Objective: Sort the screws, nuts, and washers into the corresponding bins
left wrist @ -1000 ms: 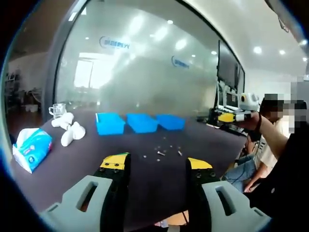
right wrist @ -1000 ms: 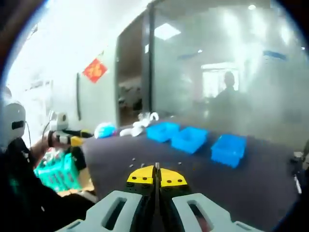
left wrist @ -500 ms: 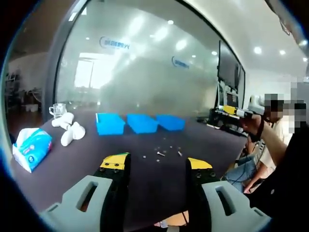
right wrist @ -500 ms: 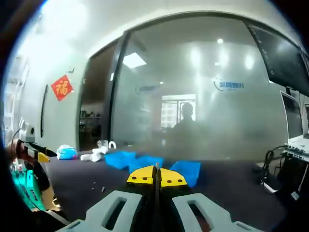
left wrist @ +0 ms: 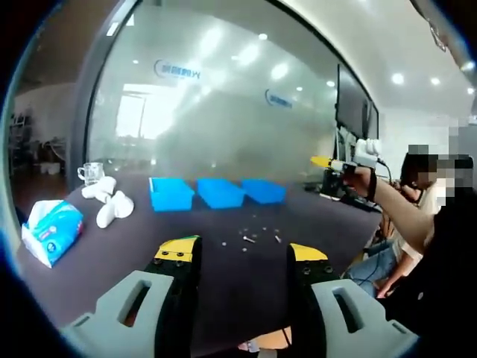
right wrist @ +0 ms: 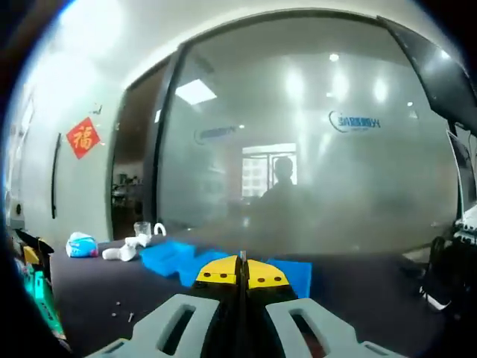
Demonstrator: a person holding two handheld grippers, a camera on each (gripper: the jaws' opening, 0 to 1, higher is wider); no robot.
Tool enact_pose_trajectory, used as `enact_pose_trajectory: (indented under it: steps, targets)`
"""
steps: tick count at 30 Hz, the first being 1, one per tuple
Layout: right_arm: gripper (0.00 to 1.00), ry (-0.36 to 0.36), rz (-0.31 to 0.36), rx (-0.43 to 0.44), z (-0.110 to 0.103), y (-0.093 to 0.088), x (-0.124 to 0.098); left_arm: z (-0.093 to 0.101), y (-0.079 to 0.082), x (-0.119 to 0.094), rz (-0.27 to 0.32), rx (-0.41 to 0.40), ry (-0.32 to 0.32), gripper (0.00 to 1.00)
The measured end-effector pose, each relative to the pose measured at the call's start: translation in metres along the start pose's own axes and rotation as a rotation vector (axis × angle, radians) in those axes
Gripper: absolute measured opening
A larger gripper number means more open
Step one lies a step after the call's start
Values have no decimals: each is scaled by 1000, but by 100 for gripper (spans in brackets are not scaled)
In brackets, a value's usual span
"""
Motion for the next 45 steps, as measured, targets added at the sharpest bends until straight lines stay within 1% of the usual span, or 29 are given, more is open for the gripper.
enact_pose_trajectory:
  steps: [2, 5, 8, 9, 10, 11, 13, 16, 20, 22, 24, 28, 31, 32, 34, 36, 38, 41, 45]
  targets:
    - [0, -11, -25, -30, 6, 2, 15, 0, -1, -2, -1, 1, 3, 41]
    - [0, -13, -38, -28, 13, 5, 39, -1, -1, -4, 1, -1, 9, 41]
    - [0, -27, -67, -41, 20, 3, 61, -2, 0, -5, 5, -5, 15, 41]
    - [0, -26, -70, -39, 24, 5, 69, -2, 0, -5, 7, -7, 16, 41]
    - [0, -27, -101, -6, 27, 1, 75, -2, -1, -5, 7, -7, 17, 41]
    - [0, -22, -94, 5, 29, 3, 84, -2, -1, -6, 6, -7, 18, 41]
    - [0, -33, -87, 11, 31, 5, 95, -3, -2, -7, 6, -10, 21, 41]
    - [0, -48, -103, 42, 36, 2, 111, -6, 0, -8, 15, -14, 33, 41]
    - [0, -60, -133, 34, 41, -3, 129, -8, 2, -9, 20, -14, 44, 41]
    - [0, -61, -162, 26, 44, -6, 138, -9, 1, -10, 14, -11, 46, 41]
    - [0, -61, -168, 10, 46, -6, 144, -10, 1, -10, 10, -11, 48, 41]
    - [0, -71, -185, 4, 54, -8, 153, -13, 1, -11, 12, -15, 56, 41]
    - [1, -90, -185, -6, 59, -11, 155, -14, 2, -12, 13, -14, 61, 41]
    - [4, -100, -185, -23, 60, -12, 154, -15, 2, -12, 14, -15, 63, 41]
    - [15, -106, -182, -49, 60, -13, 153, -15, 3, -13, 16, -15, 65, 41]
    - [25, -106, -145, -53, 58, -10, 150, -15, 3, -13, 16, -13, 64, 41]
    - [24, -78, -144, -37, 53, -9, 147, -15, 4, -14, 16, -12, 66, 41]
    - [26, -60, -134, -51, 45, -7, 140, -14, 4, -13, 18, -10, 64, 41]
    - [27, -12, -128, -32, 33, -7, 128, -14, 4, -12, 18, -10, 61, 41]
Point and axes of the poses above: the point that each gripper's makers call its tool centre point, and the gripper's own axes: x roughly forward along the fingers, z roughly to its right, y roughly out of its top, the point moved 4 cm from there along -x, roughly backward along the fingers, and after that the axes turned 3 degrees about y, right-handed, at the moved point
